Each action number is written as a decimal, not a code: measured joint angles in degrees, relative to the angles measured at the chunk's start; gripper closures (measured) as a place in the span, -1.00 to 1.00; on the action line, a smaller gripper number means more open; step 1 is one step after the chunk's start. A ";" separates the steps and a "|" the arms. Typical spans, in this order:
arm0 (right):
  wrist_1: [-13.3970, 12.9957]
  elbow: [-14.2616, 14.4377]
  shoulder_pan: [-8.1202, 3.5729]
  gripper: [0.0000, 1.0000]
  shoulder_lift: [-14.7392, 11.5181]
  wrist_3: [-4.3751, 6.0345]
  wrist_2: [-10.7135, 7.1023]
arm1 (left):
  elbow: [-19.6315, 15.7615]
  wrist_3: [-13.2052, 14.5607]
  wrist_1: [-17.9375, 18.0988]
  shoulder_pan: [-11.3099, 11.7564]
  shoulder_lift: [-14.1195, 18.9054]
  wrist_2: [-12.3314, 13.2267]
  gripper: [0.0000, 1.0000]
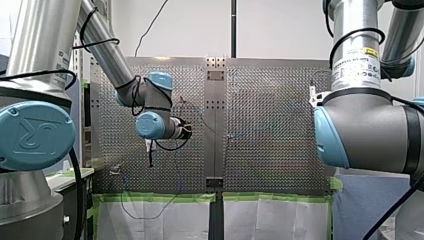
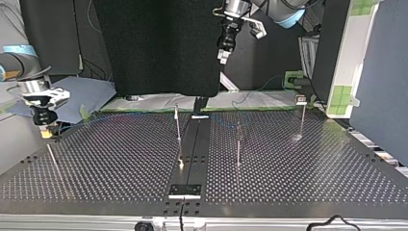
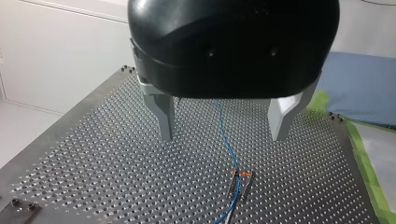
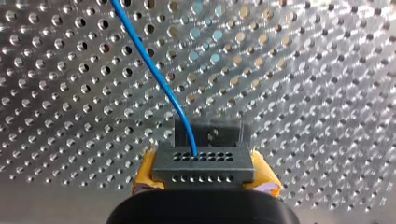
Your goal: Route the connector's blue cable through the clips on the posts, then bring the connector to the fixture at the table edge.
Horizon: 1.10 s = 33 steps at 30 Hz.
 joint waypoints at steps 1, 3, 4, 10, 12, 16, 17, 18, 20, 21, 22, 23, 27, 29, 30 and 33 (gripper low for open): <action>-0.03 0.00 0.14 1.00 0.01 -0.13 0.00 | 0.00 0.00 0.00 0.00 0.00 0.00 -1.00; -0.17 0.00 0.43 1.00 0.01 -0.27 0.00 | -0.01 0.00 -0.04 0.00 0.00 0.00 -1.00; -0.27 0.00 0.54 1.00 0.02 -0.26 0.00 | -0.01 0.00 -0.08 -0.01 0.00 0.01 -1.00; -1.02 0.00 0.83 1.00 0.09 0.36 0.00 | -0.02 0.00 -0.44 -0.03 0.01 0.01 -1.00; -1.34 0.00 0.83 1.00 0.11 0.75 0.00 | -0.02 0.00 -0.49 -0.02 0.01 0.01 -1.00; -1.81 0.00 0.85 1.00 0.22 1.41 0.00 | -0.02 0.00 -0.52 -0.02 0.00 0.01 -1.00; -1.94 0.00 0.85 1.00 0.28 1.61 0.00 | -0.01 0.00 -0.52 -0.04 0.01 0.01 -1.00; -2.03 0.00 0.85 1.00 0.31 1.77 0.00 | -0.01 0.00 -0.52 -0.05 0.01 0.01 -1.00; -2.18 0.00 0.85 1.00 0.41 2.08 0.00 | -0.01 0.00 -0.53 -0.06 0.01 0.01 -1.00; -2.21 0.00 0.85 1.00 0.46 2.20 0.01 | -0.01 0.00 -0.53 -0.06 0.01 0.01 -1.00; -2.22 0.00 0.85 1.00 0.53 2.30 0.00 | -0.01 0.00 -0.53 -0.06 0.01 0.01 -1.00; -2.22 0.00 0.85 1.00 0.65 2.40 0.01 | 0.00 0.00 -0.53 -0.06 0.01 0.01 -1.00; -2.31 -0.02 0.85 1.00 1.04 2.52 0.00 | 0.00 0.00 -0.53 -0.06 0.00 0.01 -1.00; -2.36 -0.13 0.85 1.00 1.17 2.59 0.02 | -0.01 0.00 -0.53 -0.05 0.00 0.01 -1.00; -2.39 -0.22 0.85 1.00 1.24 2.66 0.02 | -0.01 0.00 -0.53 -0.05 0.00 0.01 -1.00; -2.43 -0.47 0.85 1.00 1.43 2.87 0.01 | -0.01 0.00 -0.53 -0.05 0.00 0.01 -1.00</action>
